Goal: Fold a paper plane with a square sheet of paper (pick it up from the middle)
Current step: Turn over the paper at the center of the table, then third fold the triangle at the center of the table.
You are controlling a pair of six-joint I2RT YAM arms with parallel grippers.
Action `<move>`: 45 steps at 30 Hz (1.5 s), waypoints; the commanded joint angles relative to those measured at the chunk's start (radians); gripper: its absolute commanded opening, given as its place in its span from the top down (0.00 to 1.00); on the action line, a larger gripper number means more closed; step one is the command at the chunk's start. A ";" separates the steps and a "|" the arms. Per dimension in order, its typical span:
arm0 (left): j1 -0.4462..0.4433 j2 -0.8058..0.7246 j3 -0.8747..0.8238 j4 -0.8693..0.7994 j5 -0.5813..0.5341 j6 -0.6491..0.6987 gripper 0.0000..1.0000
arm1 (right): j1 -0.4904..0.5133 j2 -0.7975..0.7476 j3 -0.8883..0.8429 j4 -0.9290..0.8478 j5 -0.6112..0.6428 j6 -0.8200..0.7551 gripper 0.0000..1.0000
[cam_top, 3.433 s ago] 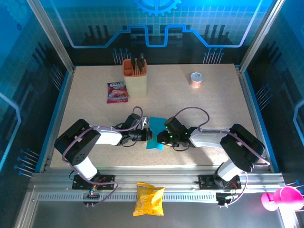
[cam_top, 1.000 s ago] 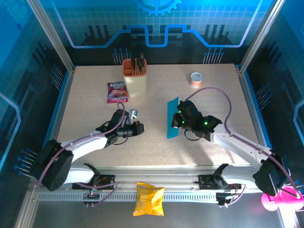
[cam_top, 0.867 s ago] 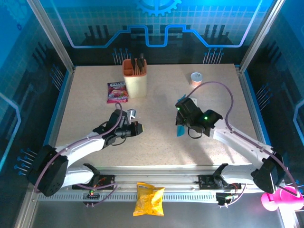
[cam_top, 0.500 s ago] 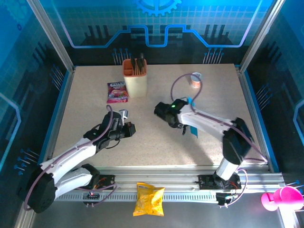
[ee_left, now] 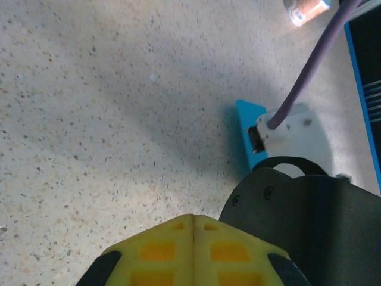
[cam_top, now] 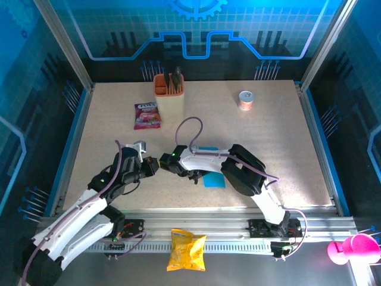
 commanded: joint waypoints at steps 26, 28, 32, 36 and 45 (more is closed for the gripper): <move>-0.036 0.137 0.008 0.180 0.094 -0.045 0.33 | -0.471 -0.752 -1.102 1.340 -0.792 -0.008 0.95; -0.046 0.170 0.020 0.182 0.088 -0.033 0.33 | -0.486 -0.707 -1.121 1.385 -0.804 0.010 0.98; -0.069 0.235 0.048 0.184 0.091 -0.003 0.32 | -0.492 -0.586 -1.162 1.491 -0.839 0.056 1.00; -0.081 0.282 0.068 0.180 0.086 0.010 0.31 | -0.436 -0.480 -1.186 1.619 -0.856 0.126 1.00; -0.097 0.371 0.102 0.173 0.077 0.024 0.29 | -0.200 -0.322 -1.140 1.755 -0.728 0.320 1.00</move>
